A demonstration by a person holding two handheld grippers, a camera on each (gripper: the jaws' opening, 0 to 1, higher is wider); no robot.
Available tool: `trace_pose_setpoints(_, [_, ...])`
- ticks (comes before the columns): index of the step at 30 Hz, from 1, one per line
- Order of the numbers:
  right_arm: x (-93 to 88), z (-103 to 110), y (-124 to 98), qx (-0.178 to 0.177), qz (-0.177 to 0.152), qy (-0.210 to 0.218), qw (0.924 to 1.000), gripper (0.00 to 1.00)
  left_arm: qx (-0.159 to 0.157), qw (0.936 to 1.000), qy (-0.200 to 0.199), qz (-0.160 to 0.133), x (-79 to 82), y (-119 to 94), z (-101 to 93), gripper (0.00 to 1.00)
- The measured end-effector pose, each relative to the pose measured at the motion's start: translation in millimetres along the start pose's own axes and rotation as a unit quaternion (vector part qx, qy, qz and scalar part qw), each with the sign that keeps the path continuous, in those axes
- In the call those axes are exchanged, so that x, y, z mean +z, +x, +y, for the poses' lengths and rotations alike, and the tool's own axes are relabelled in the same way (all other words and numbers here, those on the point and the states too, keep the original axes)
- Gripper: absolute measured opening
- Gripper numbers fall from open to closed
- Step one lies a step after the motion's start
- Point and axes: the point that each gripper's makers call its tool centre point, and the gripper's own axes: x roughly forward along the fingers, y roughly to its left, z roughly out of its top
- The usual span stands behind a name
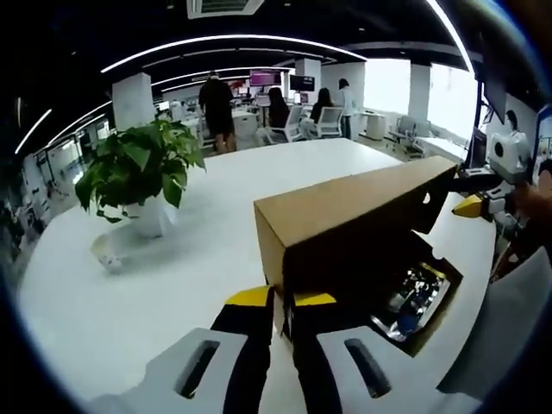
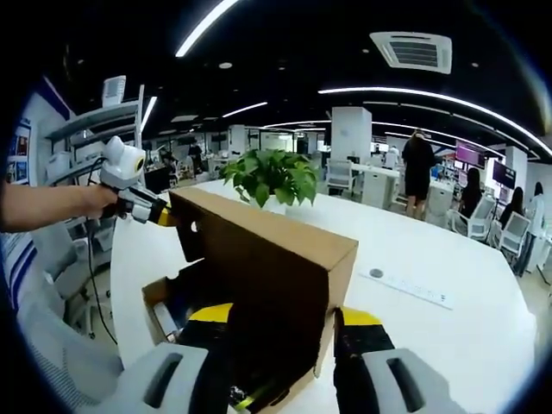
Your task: Operate the shoe box by opening the lid, removing the specified soft item, and placing it in the target area until the item is outside and the box remains undamaged.
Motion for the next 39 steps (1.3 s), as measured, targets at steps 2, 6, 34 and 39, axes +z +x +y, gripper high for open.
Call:
trace_pose_setpoints(2, [0.9, -2, 1, -0.001, -0.003, 0.005, 1.0, 0.41, -0.001, 1.0, -0.004, -0.002, 1.2, 1, 0.2, 0.03])
trace_pose_setpoints(6, [2.0, -4, 3, -0.003, -0.005, 0.003, 1.0, 0.4, 0.0, 1.0, -0.003, -0.003, 3.5, 2, 1.2, 0.03])
trace_pose_setpoints(34, [-41.2, -29, 21, -0.016, 0.031, -0.008, 0.9994, 0.27, 0.002, 0.9997, -0.02, -0.011, 16.3, 17, 9.3, 0.01])
trace_pose_setpoints(39, [-51.4, -33, 22, -0.027, 0.039, -0.013, 0.9988, 0.18, 0.003, 0.9998, -0.019, -0.011, 17.9, 21, 12.3, 0.01])
